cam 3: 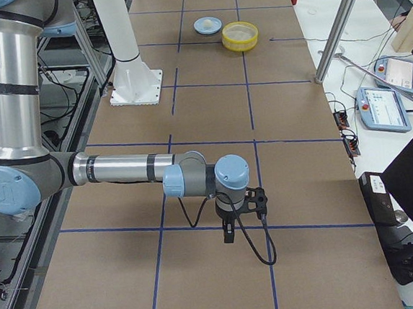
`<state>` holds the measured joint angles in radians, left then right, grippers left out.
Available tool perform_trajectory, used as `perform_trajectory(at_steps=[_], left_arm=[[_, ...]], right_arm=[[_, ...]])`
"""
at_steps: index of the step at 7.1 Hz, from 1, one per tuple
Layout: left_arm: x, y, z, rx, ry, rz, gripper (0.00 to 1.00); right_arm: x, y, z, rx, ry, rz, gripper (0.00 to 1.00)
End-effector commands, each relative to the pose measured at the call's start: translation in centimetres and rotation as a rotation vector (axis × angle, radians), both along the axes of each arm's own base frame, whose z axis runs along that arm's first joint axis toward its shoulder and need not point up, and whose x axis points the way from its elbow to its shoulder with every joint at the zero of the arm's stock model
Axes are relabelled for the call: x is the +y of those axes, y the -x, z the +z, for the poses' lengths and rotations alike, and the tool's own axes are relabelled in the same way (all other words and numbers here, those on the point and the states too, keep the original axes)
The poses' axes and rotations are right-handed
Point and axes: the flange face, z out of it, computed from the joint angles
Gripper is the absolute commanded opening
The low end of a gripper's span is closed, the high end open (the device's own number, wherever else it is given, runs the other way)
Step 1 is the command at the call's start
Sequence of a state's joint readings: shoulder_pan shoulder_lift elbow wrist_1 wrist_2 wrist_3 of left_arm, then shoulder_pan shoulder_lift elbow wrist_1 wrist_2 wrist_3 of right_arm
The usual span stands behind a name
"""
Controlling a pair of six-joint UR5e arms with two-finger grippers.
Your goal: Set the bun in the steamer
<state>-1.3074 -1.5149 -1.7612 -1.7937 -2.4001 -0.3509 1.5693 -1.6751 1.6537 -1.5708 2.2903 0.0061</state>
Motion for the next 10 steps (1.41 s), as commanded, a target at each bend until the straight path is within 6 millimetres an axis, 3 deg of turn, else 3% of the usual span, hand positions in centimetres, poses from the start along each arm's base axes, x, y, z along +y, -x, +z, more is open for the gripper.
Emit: perform_trajectory(at_steps=[1,2,4,5,6,10], left_arm=[[1.7,-9.9,-1.3,0.027,0.082,-0.036,1.0],[2.7,-13.3,0.1,0.009,0.12,-0.013,0.98],[3.6,-15.2,0.9,-0.001,0.134,0.024,0.97],[4.5,-17.2,2.0,-0.027,0.141,0.058,0.97],[4.7,-17.7,3.1,-0.041,0.153,0.068,0.96],[5.1,-18.2,3.6,-0.055,0.16,0.075,0.83]], right_arm=[[0.0,0.0,0.0,0.0,0.0,0.0,1.0],[0.0,0.0,0.0,0.0,0.0,0.0,1.0],[0.0,0.0,0.0,0.0,0.0,0.0,1.0],[0.0,0.0,0.0,0.0,0.0,0.0,1.0],[0.0,0.0,0.0,0.0,0.0,0.0,1.0],[0.0,0.0,0.0,0.0,0.0,0.0,1.0]])
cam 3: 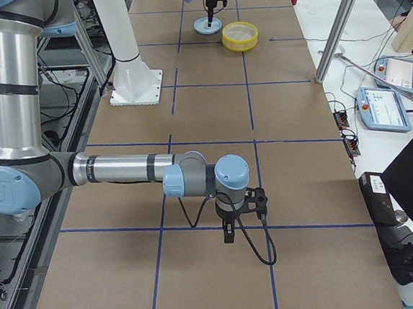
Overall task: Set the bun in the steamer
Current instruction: 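Close the left gripper on the white bun and lift it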
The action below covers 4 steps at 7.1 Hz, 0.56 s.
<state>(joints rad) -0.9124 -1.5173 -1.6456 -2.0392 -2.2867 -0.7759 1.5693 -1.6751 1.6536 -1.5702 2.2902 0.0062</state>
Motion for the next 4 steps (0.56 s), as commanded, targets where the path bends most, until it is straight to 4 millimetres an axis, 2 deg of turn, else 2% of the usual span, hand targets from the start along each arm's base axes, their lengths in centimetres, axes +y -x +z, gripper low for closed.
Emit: perform_trajectory(at_steps=[1,4], left_arm=[[0.25,-0.16,0.15,-0.003,0.003,0.004,0.77],[0.67,-0.21,0.53,-0.008,0.008,0.011,0.49]], right_arm=[[0.0,0.0,0.01,0.0,0.001,0.0,1.0],[-0.01,0.0,-0.01,0.0,-0.001,0.0,1.0]])
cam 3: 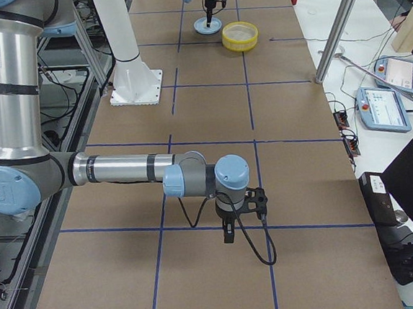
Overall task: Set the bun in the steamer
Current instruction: 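Close the left gripper on the white bun and lift it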
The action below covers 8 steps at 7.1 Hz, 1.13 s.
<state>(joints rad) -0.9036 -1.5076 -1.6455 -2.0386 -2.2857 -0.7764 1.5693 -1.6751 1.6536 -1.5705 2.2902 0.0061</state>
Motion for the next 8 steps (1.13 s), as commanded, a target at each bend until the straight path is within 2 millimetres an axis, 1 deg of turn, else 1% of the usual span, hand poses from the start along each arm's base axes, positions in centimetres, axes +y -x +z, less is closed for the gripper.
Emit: perform_trajectory(at_steps=[1,3,4,5,6,7,8], left_arm=[[0.2,-0.2,0.0,0.0,-0.001,0.006,0.42],[0.2,-0.2,-0.6,0.007,-0.007,0.004,0.31],[0.2,-0.2,-0.7,0.008,-0.008,0.004,0.31],[0.1,-0.1,-2.6,0.032,-0.032,0.001,0.31],[0.2,0.3,-5.5,0.065,-0.07,-0.002,0.31],[0.0,0.8,-7.8,0.092,-0.106,-0.012,0.32],[-2.2,3.4,-9.7,0.113,-0.138,-0.082,0.32]], right_arm=[[0.0,0.0,0.0,0.0,0.0,0.0,1.0],[0.0,0.0,0.0,0.0,0.0,0.0,1.0],[0.0,0.0,0.0,0.0,0.0,0.0,1.0],[0.0,0.0,0.0,0.0,0.0,0.0,1.0],[0.0,0.0,0.0,0.0,0.0,0.0,1.0],[0.0,0.0,0.0,0.0,0.0,0.0,1.0],[0.0,0.0,0.0,0.0,0.0,0.0,1.0]])
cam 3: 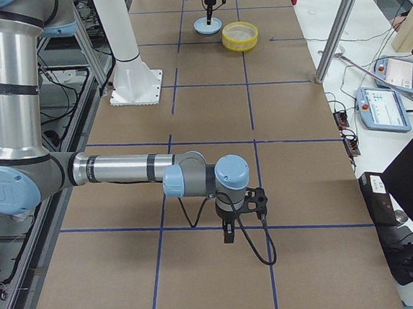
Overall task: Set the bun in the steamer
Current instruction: 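Carry the bun with the left gripper over the yellow steamer and lower it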
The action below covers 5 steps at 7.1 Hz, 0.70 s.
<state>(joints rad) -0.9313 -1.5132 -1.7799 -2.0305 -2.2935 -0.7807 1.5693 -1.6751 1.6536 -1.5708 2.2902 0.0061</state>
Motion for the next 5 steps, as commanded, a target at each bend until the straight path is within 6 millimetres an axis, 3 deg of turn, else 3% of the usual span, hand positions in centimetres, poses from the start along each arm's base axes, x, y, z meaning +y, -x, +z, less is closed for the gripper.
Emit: perform_trajectory(at_steps=[1,2,3,4,5], left_arm=[[-4.4,2.7,-5.7,0.064,-0.091,-0.093,0.32],[-6.6,1.8,-7.8,0.072,-0.106,-0.1,0.32],[-10.9,-0.5,-11.0,0.055,-0.091,-0.106,0.32],[-14.3,-2.5,-13.0,0.035,-0.062,-0.107,0.32],[-16.4,-4.3,-11.9,0.005,-0.042,-0.105,0.32]], right_arm=[[0.0,0.0,0.0,0.0,0.0,0.0,1.0],[0.0,0.0,0.0,0.0,0.0,0.0,1.0],[0.0,0.0,0.0,0.0,0.0,0.0,1.0],[0.0,0.0,0.0,0.0,0.0,0.0,1.0],[0.0,0.0,0.0,0.0,0.0,0.0,1.0]])
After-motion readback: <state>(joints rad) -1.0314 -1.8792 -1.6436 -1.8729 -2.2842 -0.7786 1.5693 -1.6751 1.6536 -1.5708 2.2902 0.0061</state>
